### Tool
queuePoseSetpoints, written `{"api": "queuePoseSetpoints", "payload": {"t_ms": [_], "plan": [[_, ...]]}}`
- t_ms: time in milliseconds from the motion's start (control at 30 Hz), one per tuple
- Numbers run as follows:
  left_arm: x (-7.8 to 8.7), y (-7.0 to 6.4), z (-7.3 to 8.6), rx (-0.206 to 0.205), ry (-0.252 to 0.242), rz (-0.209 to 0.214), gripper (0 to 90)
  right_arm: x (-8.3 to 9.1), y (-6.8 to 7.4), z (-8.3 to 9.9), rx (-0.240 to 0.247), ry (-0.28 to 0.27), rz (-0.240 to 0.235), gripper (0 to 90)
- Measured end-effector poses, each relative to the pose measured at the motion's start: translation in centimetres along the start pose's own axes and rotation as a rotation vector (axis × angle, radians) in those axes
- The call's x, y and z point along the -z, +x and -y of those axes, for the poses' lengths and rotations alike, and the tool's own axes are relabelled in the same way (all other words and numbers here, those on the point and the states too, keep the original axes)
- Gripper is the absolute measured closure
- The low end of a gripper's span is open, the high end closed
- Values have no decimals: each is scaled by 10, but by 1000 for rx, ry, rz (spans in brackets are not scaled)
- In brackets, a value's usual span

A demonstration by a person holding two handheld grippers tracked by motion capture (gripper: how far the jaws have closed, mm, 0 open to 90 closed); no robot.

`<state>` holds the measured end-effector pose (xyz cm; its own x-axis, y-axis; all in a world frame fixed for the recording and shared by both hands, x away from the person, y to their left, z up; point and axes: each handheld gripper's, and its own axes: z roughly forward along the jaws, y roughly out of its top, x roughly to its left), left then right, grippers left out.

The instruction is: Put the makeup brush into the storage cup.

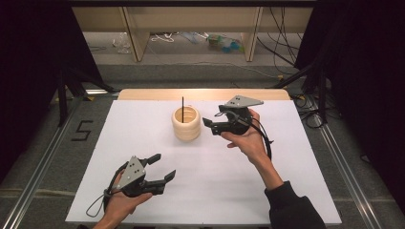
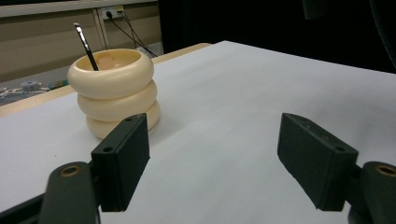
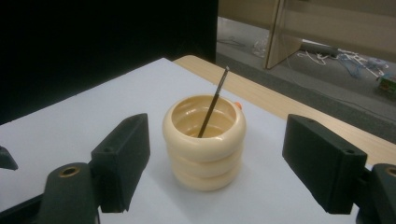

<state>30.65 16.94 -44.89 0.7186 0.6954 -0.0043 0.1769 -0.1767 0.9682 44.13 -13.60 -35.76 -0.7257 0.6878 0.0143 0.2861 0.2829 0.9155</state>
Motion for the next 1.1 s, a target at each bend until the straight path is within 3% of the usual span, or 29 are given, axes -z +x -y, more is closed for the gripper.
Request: {"api": "queuePoseSetpoints", "payload": {"t_ms": [700,733,767,800,1000,1100], "plan": [[2,0,-2,2,-9,1,250,14,1,20,-4,21,2,240],[4,3,-2,-37,24,0,250,14,2,21,-2,16,1,238],[2,1,-2,-1,-7,3,249,15,3,21,0,24,-4,236],[2,0,-2,3,-10,3,248,15,3,22,3,21,-1,236],[2,1,-1,4,-5,-1,238,23,4,28,5,35,-4,235],[1,0,-1,13,-8,-2,234,27,5,32,-19,34,-7,235]]}}
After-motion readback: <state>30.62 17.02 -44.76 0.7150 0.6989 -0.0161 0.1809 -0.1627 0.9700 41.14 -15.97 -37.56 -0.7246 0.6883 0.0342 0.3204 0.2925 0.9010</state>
